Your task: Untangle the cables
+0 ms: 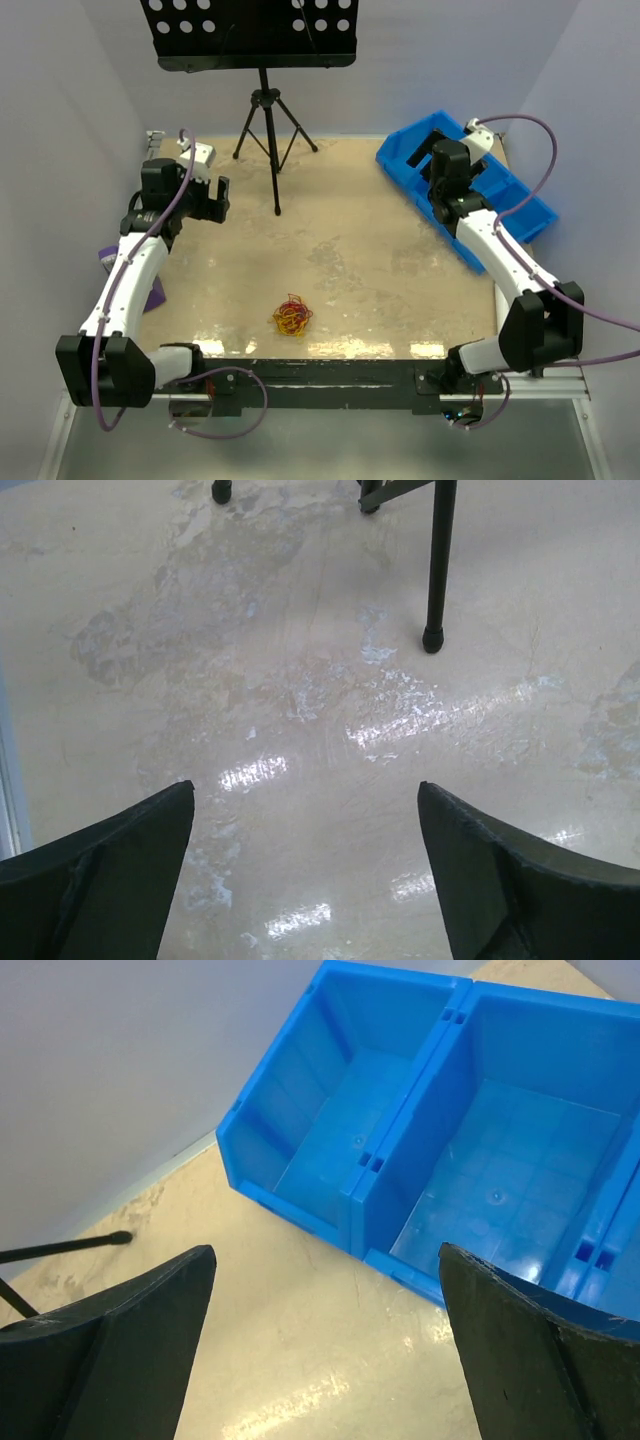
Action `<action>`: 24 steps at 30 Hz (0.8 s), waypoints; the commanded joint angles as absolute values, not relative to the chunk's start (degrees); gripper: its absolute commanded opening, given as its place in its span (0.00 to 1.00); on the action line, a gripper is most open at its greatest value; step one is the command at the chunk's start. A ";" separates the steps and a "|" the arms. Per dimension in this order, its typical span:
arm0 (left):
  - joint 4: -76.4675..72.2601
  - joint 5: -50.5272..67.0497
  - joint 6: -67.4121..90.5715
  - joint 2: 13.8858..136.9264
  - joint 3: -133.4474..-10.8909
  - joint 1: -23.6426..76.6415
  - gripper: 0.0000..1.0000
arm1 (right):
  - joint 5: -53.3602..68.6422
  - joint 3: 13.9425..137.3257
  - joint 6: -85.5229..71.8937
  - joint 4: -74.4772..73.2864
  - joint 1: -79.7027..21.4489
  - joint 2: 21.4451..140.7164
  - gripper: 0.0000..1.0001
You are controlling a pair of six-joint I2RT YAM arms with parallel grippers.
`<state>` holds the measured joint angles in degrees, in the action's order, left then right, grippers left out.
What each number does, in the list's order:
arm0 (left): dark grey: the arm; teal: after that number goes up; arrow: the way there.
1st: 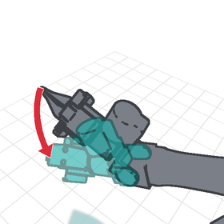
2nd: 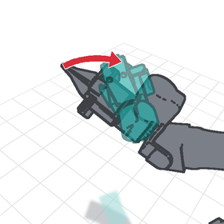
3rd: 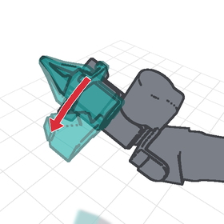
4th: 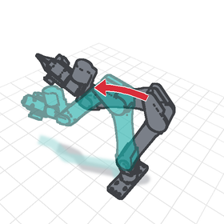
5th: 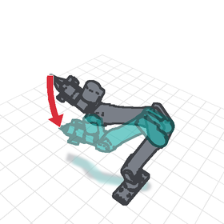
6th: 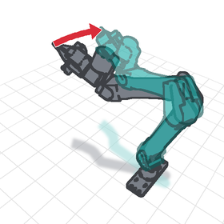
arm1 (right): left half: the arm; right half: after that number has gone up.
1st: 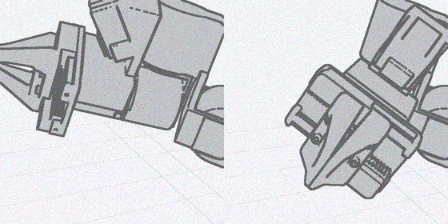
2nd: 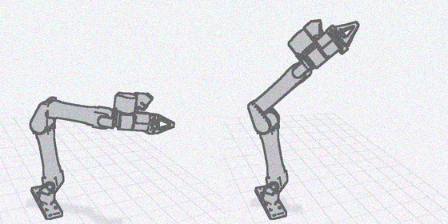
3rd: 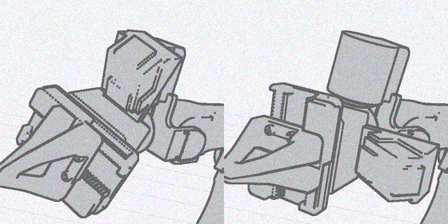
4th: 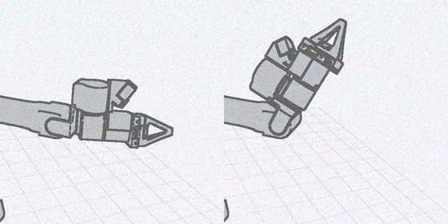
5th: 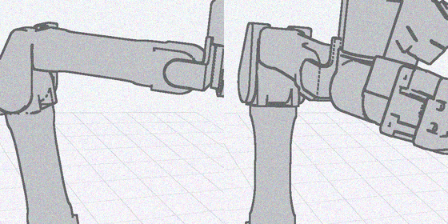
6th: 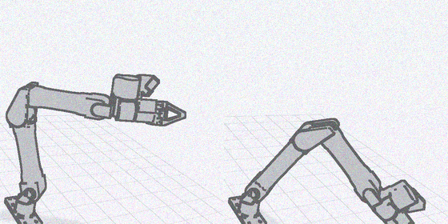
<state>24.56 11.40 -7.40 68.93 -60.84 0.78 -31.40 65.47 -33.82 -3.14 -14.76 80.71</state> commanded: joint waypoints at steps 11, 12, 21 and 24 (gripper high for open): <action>25.49 16.26 -5.98 72.07 -61.35 0.00 1.00 | -46.93 90.86 -45.70 -21.26 -14.85 105.27 0.98; 25.23 16.61 -6.15 71.81 -61.09 0.00 1.00 | -47.37 92.36 -45.88 -21.97 -14.85 106.95 0.99; 24.79 18.02 -8.00 71.63 -59.59 0.00 1.00 | -49.83 101.68 -46.93 -24.51 -14.77 115.65 0.95; 24.52 17.75 -8.79 71.37 -59.33 0.00 1.00 | -51.50 104.14 -48.77 -27.94 -14.77 118.12 0.92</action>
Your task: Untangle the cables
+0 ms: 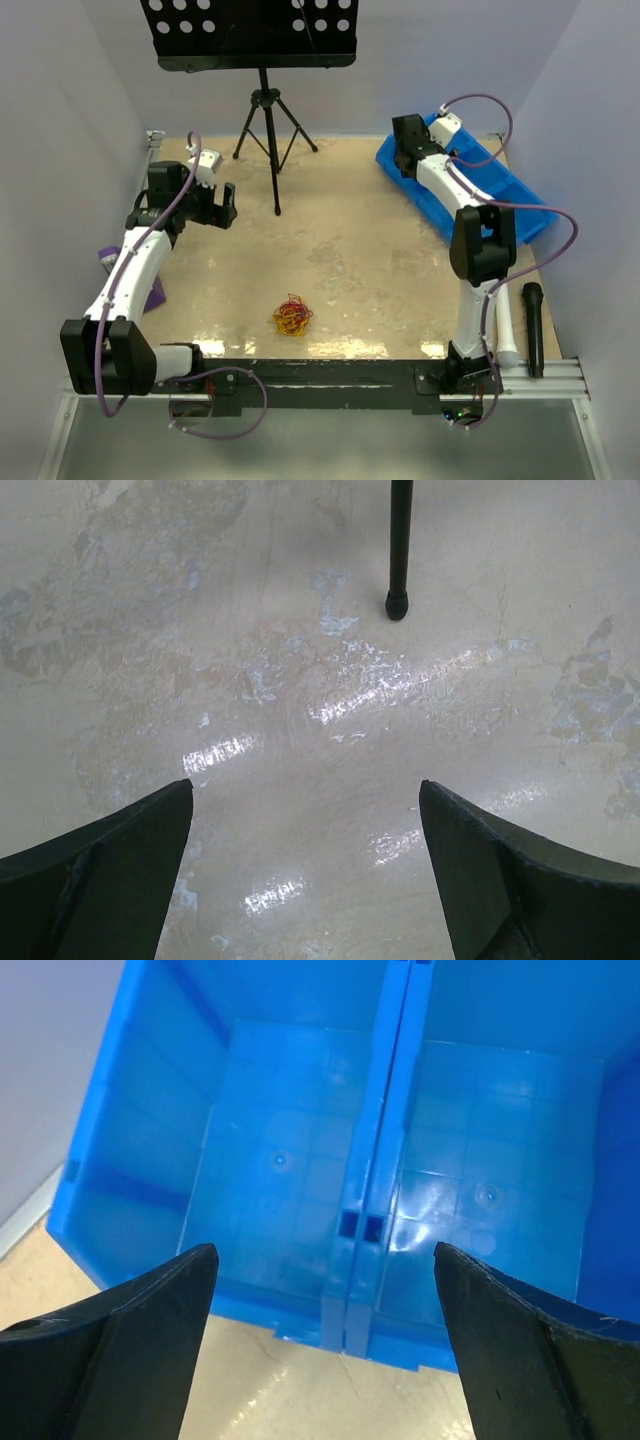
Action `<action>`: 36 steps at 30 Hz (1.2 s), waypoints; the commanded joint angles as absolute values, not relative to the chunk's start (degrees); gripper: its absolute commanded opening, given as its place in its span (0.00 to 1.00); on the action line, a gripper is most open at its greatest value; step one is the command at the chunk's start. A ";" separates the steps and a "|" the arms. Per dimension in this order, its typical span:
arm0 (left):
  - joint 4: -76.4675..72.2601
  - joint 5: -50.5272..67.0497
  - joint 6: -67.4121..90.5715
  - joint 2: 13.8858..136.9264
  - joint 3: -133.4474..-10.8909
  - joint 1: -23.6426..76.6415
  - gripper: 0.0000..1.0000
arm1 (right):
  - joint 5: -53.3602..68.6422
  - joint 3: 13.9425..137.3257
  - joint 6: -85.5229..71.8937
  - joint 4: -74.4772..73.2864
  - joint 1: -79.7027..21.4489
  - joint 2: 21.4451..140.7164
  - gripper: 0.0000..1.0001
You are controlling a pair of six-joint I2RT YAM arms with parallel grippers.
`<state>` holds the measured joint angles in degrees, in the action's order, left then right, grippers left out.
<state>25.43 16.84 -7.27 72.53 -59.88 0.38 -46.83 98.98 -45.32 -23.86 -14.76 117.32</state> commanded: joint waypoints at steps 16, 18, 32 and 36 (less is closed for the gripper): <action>23.47 16.08 -10.46 70.75 -57.83 -1.93 1.00 | -53.79 100.89 -51.95 -28.48 -14.33 121.37 0.77; 23.64 16.08 -10.72 70.40 -57.83 -2.46 1.00 | -54.14 102.38 -51.42 -29.00 -14.33 122.86 0.73; 24.08 16.44 -11.69 70.05 -57.66 -5.18 1.00 | -53.96 100.56 -50.19 -27.78 -14.41 123.06 0.12; 23.99 16.26 -11.52 70.22 -57.48 -5.36 1.00 | -53.61 97.21 -47.47 -23.65 -14.76 118.93 0.00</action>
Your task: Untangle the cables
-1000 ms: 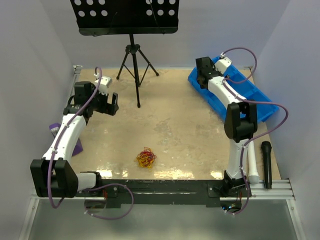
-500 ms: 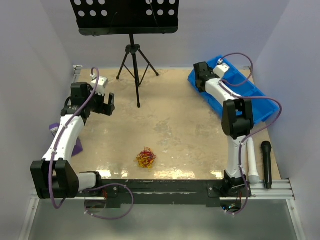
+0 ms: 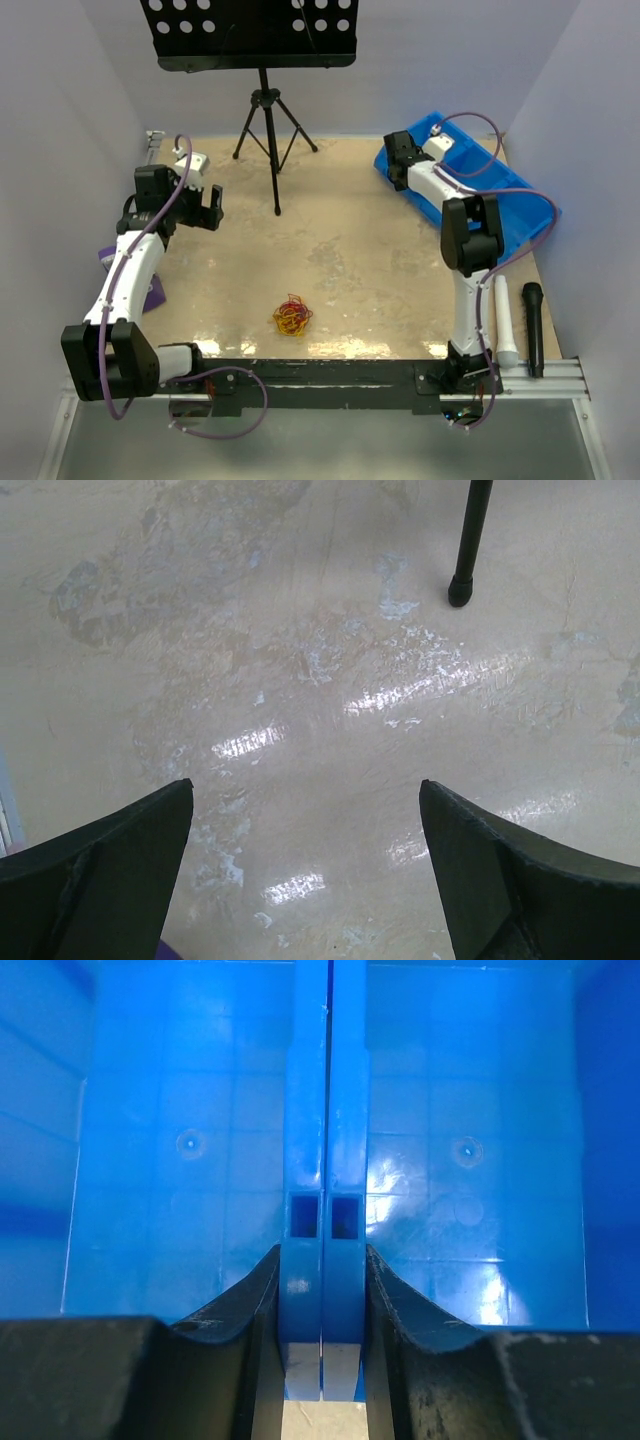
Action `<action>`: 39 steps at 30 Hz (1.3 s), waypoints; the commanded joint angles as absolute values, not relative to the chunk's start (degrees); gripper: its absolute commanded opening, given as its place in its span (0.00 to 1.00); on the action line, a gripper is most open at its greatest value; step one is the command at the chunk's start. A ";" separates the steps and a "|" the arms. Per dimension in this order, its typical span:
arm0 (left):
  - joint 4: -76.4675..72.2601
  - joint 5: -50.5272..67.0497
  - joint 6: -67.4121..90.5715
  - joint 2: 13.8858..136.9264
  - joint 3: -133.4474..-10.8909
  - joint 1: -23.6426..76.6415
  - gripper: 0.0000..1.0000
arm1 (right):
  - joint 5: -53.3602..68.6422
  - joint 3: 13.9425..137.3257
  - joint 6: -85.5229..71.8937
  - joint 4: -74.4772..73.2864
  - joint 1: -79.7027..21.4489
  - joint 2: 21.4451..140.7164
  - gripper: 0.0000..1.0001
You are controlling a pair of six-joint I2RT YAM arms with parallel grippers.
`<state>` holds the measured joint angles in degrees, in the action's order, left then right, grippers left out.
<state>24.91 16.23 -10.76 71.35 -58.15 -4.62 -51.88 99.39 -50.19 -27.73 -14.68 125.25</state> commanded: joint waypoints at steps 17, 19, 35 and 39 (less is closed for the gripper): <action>24.43 15.56 -11.16 68.56 -56.51 -5.36 1.00 | -57.65 78.41 -45.53 -15.12 -27.14 97.84 0.00; 24.52 15.56 -10.99 68.47 -56.51 -5.45 1.00 | -58.09 76.04 -45.79 -14.68 -29.95 95.90 0.00; 24.87 16.17 -11.69 66.09 -55.11 -5.36 1.00 | -51.51 53.45 -35.07 -0.26 -46.75 82.36 0.00; 24.87 16.70 -11.60 66.00 -55.02 -5.36 1.00 | -49.57 51.33 -33.49 2.28 -50.35 82.88 0.00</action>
<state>25.43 16.05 -11.18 67.35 -55.37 -4.86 -47.79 51.29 -37.15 -9.17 -47.33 85.45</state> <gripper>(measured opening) 0.997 0.309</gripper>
